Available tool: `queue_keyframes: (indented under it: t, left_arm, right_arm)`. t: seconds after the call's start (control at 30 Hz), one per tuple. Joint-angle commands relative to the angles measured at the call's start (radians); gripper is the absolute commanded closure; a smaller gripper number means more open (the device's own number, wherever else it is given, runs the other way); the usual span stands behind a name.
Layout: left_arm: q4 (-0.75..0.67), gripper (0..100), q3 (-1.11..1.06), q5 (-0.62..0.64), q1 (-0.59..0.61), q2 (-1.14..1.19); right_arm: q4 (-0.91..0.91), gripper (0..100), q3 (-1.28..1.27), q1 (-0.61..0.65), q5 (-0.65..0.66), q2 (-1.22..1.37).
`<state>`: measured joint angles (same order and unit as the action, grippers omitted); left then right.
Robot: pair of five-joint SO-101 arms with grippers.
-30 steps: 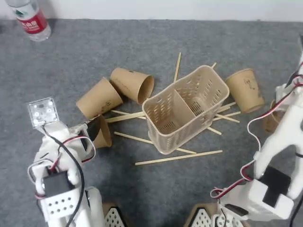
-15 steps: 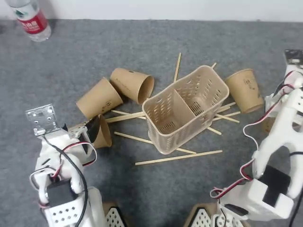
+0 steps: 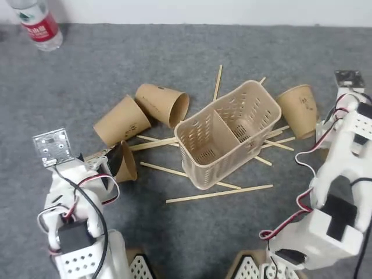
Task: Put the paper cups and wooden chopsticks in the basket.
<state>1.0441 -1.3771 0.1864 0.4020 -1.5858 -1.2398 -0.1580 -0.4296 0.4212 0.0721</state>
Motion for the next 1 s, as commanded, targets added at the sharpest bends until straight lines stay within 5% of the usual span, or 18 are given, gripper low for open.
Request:
queue_keyframes:
  t: [0.0,0.33,0.63,0.97]
  left_arm:
    - [-0.023,67,0.005,0.009,0.008,-0.012]
    - [-0.023,67,0.004,0.006,0.008,-0.009]
    - [-0.031,67,-0.021,0.003,0.003,-0.014]
    - [-0.098,67,-0.065,0.002,0.003,-0.014]
  right_arm:
    - [-0.01,99.6,0.091,-0.038,0.003,-0.019]
    - [-0.34,99.2,0.592,-0.045,0.009,-0.196]
    - [-0.547,99.1,0.964,0.286,0.057,-0.298]
    - [-0.558,99.2,0.888,0.582,0.005,-0.45]
